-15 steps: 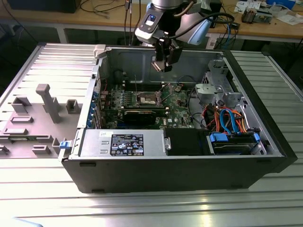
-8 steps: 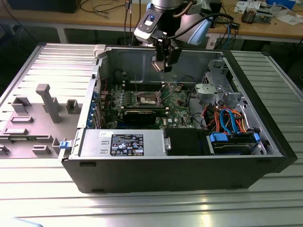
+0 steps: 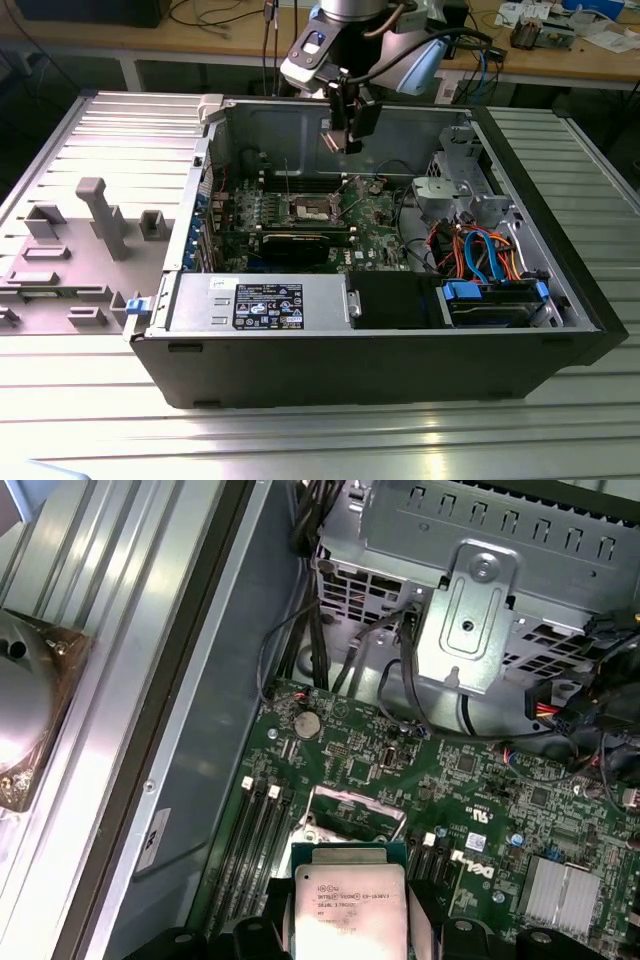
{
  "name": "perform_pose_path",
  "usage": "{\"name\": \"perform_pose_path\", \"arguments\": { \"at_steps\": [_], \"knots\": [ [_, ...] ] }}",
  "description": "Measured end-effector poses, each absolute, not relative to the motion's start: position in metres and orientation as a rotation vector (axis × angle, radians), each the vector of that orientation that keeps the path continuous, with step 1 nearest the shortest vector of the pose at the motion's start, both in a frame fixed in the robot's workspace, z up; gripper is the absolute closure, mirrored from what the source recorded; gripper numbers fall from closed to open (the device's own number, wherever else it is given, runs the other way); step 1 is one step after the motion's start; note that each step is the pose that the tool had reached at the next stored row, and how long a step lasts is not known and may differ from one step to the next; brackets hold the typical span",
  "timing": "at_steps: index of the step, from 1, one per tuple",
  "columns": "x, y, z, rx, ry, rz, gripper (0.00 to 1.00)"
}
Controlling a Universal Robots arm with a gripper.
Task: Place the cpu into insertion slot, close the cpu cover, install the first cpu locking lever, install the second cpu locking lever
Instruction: 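Place the cpu into insertion slot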
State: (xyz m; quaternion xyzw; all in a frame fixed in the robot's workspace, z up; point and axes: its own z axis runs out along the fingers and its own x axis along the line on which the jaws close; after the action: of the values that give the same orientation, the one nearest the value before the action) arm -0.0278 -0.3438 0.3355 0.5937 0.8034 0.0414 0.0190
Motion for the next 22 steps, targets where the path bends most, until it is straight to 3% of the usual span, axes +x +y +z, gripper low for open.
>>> {"name": "perform_pose_path", "arguments": {
  "at_steps": [22],
  "knots": [
    [-0.0278,-0.3439,0.3318,2.094,2.276,0.121,0.46]
  ]
}}
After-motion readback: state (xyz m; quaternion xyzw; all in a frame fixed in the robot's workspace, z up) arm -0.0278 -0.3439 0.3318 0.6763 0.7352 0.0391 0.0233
